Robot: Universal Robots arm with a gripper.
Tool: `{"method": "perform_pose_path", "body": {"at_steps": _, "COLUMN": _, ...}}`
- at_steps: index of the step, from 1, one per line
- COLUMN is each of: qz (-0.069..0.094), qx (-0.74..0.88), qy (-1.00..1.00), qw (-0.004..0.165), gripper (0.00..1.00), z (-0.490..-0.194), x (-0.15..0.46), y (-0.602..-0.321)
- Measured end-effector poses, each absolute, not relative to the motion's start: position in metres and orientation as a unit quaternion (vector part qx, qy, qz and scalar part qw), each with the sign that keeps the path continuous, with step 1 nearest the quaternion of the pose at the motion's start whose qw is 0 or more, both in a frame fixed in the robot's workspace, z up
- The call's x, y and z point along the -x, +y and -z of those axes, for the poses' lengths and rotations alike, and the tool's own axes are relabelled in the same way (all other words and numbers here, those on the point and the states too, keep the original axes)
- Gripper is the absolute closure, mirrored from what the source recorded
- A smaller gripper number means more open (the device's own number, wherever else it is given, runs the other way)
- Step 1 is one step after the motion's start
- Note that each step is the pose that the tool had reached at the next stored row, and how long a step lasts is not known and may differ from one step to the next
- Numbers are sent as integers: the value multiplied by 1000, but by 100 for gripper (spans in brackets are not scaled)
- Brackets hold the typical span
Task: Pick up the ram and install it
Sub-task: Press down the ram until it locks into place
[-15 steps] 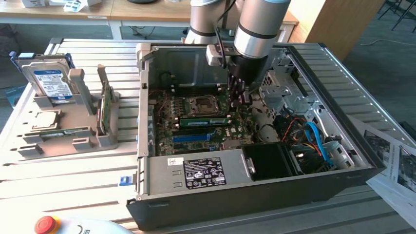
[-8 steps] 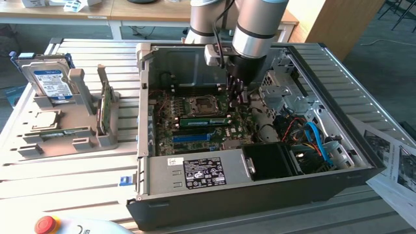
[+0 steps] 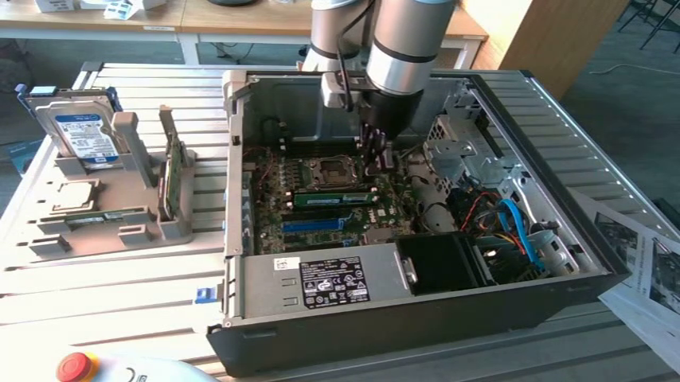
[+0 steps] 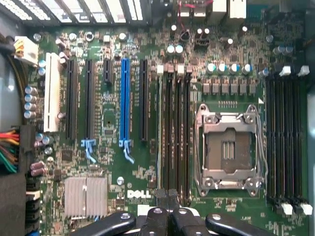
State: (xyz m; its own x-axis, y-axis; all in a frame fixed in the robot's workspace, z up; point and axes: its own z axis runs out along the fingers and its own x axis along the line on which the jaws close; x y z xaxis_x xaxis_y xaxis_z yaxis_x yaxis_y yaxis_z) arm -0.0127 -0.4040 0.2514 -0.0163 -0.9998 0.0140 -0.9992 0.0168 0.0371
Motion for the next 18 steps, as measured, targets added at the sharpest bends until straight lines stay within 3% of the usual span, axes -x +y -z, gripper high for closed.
{"method": "perform_pose_path", "body": {"at_steps": 18, "qz": 8, "qx": -701, "qy": -713, "qw": 18, "gripper": 89, "z": -251, "x": 45, "y": -404}}
